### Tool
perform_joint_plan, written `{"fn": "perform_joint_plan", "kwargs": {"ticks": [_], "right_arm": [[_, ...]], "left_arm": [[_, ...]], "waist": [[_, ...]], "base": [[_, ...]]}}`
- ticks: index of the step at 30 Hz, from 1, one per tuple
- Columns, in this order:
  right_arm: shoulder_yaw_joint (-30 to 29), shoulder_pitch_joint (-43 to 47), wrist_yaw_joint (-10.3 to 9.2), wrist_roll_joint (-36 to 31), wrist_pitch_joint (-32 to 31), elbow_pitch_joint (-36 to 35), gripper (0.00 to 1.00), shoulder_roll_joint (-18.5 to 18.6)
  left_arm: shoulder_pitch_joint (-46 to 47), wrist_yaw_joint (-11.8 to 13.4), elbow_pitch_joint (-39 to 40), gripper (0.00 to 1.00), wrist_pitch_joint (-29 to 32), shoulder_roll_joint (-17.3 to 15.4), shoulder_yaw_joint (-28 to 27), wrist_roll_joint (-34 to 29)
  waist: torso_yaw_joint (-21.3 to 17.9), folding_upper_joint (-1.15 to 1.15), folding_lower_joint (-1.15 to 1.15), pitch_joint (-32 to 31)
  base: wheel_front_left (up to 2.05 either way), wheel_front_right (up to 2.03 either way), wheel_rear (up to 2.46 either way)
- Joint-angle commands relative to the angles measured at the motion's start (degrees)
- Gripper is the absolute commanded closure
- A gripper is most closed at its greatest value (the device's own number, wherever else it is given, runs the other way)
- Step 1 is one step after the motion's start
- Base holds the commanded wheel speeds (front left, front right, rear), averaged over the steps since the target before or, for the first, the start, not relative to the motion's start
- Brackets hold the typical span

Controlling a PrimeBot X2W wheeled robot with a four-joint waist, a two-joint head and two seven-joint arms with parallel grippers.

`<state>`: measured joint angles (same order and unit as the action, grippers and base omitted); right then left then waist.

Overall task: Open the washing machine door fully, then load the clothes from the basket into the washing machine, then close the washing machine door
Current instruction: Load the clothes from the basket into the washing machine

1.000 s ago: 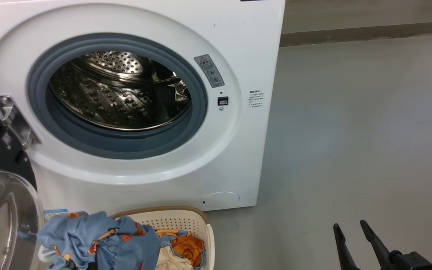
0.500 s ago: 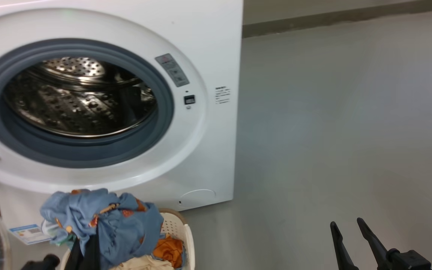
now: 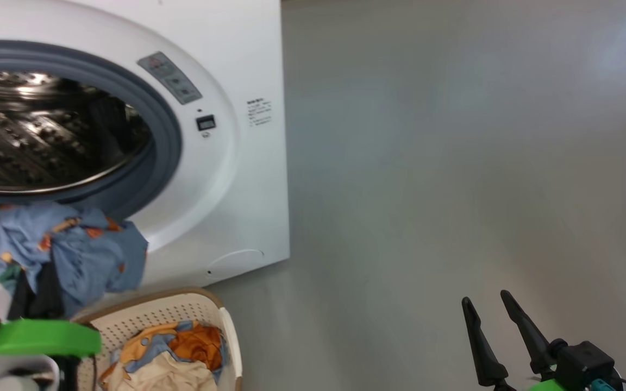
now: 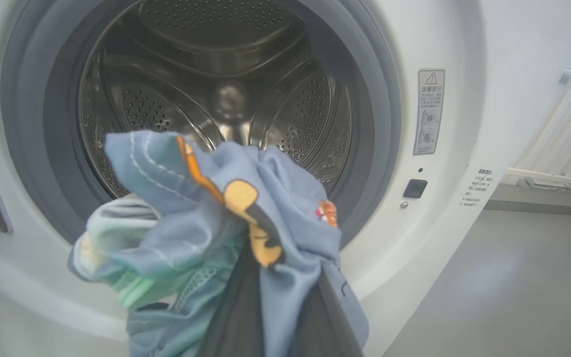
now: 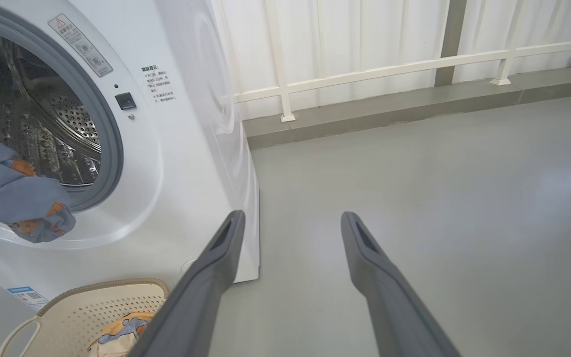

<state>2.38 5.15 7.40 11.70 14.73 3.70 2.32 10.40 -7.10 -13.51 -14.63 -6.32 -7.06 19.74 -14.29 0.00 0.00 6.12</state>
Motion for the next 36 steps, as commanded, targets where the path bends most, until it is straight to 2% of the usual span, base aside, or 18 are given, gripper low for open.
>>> {"fn": "perform_joint_plan", "kwargs": {"ticks": [1, 20, 27, 36], "right_arm": [[1.75, -1.95, 0.09, 0.73, 0.27, -1.59, 0.0, 0.55], [6.28, -4.58, 0.09, 2.36, 0.27, -3.79, 0.0, 0.55], [8.15, -4.62, 0.09, 2.56, 0.27, -4.35, 0.0, 0.55], [9.21, -3.61, 0.09, 3.21, 0.27, -5.67, 0.0, 0.55]], "left_arm": [[3.15, -0.25, 0.72, 1.0, -0.37, -2.08, -2.39, -0.17], [27.32, -0.38, -15.44, 1.0, -0.37, -18.24, -3.54, -0.13], [32.94, -0.38, -21.53, 1.0, -0.37, -21.16, -3.38, -0.24], [43.23, -0.38, -23.67, 1.0, -0.37, -23.88, -1.77, 0.14]], "waist": [[-3.21, 0.0, 0.0, 3.54], [-7.92, 0.0, 0.0, 17.0], [-9.17, 0.0, 0.0, 19.91], [-9.55, 0.0, 0.0, 25.14]], "base": [[0.0, 0.0, 0.0], [0.0, 0.0, 0.0], [0.0, 0.0, 0.0], [0.0, 0.0, 0.0]]}}
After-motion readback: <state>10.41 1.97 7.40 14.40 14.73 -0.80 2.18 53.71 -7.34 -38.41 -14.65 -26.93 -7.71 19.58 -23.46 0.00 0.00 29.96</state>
